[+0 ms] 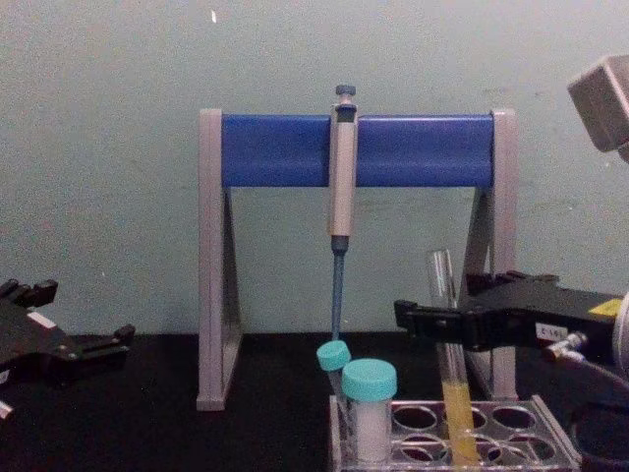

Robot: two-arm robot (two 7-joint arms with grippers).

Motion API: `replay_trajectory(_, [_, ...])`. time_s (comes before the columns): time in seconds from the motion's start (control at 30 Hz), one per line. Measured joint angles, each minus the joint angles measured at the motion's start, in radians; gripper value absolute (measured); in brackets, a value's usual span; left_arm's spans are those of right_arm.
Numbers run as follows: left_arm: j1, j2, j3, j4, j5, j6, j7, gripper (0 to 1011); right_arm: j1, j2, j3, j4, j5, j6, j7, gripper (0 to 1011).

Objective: Pick up the test tube from the test tube rack, shake it, then place it back into the test tube rack.

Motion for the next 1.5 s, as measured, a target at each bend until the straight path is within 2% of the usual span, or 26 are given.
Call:
replay_trajectory(0.8, [0.0, 0.0, 0.0, 0.0, 0.0, 0.0, 0.0, 1001, -0.02, -0.019, 0.036, -0.008, -0.015, 0.003, 0.035, 1000])
replay_trajectory(1.5, [0.0, 0.0, 0.0, 0.0, 0.0, 0.0, 0.0, 1001, -0.021, -0.018, 0.036, -0.008, -0.014, 0.001, 0.036, 1000])
